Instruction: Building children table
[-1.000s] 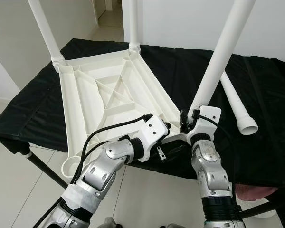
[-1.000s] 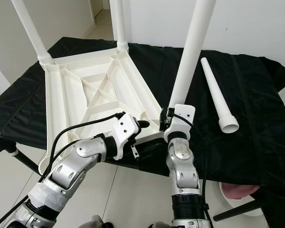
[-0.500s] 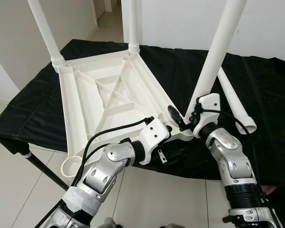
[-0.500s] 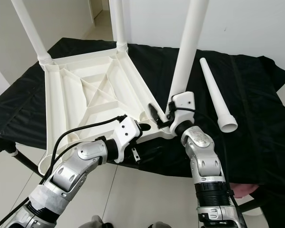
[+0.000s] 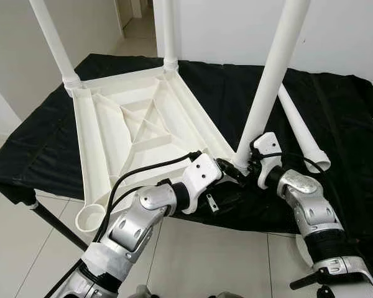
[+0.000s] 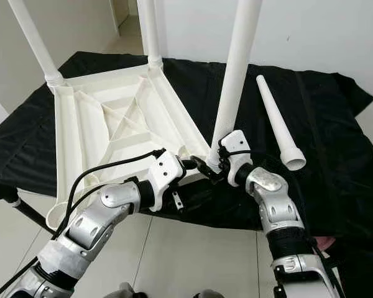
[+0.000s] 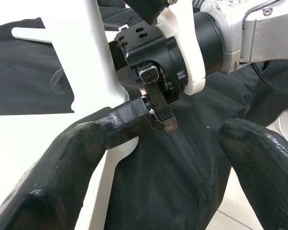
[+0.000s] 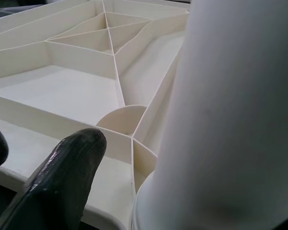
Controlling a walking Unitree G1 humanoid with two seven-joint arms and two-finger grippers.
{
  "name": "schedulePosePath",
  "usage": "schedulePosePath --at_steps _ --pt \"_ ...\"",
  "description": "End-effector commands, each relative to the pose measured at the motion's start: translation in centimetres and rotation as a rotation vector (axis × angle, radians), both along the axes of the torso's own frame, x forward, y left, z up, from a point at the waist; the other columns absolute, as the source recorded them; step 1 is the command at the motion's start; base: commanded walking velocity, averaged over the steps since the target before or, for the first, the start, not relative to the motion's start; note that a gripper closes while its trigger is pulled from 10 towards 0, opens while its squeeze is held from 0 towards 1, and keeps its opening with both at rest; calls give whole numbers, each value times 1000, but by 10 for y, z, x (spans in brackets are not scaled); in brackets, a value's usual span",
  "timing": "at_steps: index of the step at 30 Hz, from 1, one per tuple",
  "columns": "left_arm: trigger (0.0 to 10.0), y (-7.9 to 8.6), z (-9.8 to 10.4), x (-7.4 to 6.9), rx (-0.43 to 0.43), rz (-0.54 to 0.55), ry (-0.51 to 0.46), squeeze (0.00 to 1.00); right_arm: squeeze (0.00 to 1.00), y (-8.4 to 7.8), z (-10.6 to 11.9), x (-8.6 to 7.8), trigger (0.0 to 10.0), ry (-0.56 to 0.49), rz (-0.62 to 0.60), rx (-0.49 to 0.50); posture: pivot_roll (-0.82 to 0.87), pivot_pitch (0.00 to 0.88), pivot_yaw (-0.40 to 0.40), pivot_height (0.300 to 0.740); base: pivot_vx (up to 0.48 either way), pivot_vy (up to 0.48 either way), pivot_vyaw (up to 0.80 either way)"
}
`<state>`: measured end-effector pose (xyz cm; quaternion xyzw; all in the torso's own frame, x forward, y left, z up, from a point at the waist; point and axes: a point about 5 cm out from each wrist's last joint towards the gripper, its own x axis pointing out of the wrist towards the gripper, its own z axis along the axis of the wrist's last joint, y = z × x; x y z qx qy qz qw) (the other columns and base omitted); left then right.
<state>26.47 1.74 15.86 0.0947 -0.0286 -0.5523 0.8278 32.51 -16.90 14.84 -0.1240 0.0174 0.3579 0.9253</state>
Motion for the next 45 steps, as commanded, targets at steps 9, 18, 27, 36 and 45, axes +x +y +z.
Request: schedulePosePath --at_steps 9,18,27,36,45 --pt "10000 4 -2 -3 27 -29 1 0 0 -3 -12 0 0 40 52 6 -111 24 49 740 0 0 0" --pt "10000 5 -3 -4 34 -34 -1 0 0 -8 -10 2 10000 22 -16 33 -110 33 41 740 0 0 0" --pt "10000 4 -2 -4 24 -21 2 0 0 -5 -3 5 10000 -33 -349 144 -111 41 37 740 0 0 0" --pt "10000 7 -2 -1 18 -1 3 0 0 1 -7 -11 10000 -69 -755 235 -115 38 30 740 0 0 0" --pt "10000 10 0 3 6 25 3 0 0 21 -14 -24 10000 -72 -904 253 -116 30 27 740 0 0 0"
